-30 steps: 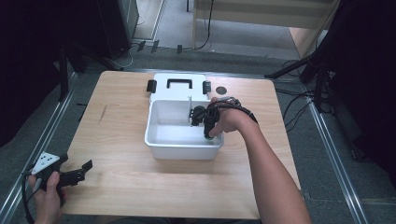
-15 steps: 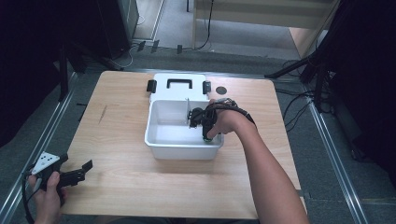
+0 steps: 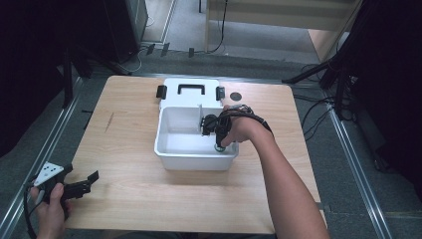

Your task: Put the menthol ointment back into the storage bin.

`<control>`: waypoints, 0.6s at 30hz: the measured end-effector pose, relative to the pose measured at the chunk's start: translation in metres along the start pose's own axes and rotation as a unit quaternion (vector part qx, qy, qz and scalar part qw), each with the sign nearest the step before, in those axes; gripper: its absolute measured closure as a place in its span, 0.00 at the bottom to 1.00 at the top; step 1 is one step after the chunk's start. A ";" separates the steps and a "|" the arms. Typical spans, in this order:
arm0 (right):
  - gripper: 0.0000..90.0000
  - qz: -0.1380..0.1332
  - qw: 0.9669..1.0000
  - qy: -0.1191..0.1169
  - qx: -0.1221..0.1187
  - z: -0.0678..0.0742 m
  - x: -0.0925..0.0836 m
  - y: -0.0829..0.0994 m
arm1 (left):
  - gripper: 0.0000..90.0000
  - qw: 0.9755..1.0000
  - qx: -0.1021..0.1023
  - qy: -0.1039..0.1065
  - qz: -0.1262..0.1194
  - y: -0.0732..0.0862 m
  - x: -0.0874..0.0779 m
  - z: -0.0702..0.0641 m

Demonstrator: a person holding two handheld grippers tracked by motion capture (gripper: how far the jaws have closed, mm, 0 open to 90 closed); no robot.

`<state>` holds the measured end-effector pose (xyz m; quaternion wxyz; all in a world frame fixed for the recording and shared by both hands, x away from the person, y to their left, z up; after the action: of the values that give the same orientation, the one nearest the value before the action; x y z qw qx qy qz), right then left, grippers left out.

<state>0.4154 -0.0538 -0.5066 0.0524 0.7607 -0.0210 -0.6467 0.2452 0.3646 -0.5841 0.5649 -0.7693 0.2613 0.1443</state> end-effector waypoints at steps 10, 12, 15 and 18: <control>0.50 -0.031 0.999 -0.005 0.021 -0.001 -0.024 0.003 | 0.00 1.000 0.000 0.000 -0.001 0.000 0.000 0.000; 0.43 -0.038 0.999 -0.005 0.027 -0.002 -0.035 0.005 | 0.00 1.000 0.000 0.000 -0.001 0.000 0.000 0.000; 0.40 -0.046 0.998 -0.013 0.030 0.000 -0.042 0.007 | 0.00 1.000 0.000 -0.001 -0.001 0.000 0.000 0.000; 0.35 -0.055 0.998 -0.011 0.032 0.000 -0.052 0.009 | 0.00 1.000 0.000 0.000 -0.001 0.000 0.000 0.000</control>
<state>0.4070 -0.0577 -0.4549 -0.0078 0.7547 -0.0003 -0.6561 0.2455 0.3644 -0.5841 0.5647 -0.7699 0.2603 0.1437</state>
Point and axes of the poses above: each handheld gripper's, and its own axes: x roughly forward along the jaws, y roughly out of its underside, z roughly to its left, the point moved 6 cm from there along x, roughly forward along the jaws, and after that the axes turned 12 degrees about -x, right-handed, at the moved point
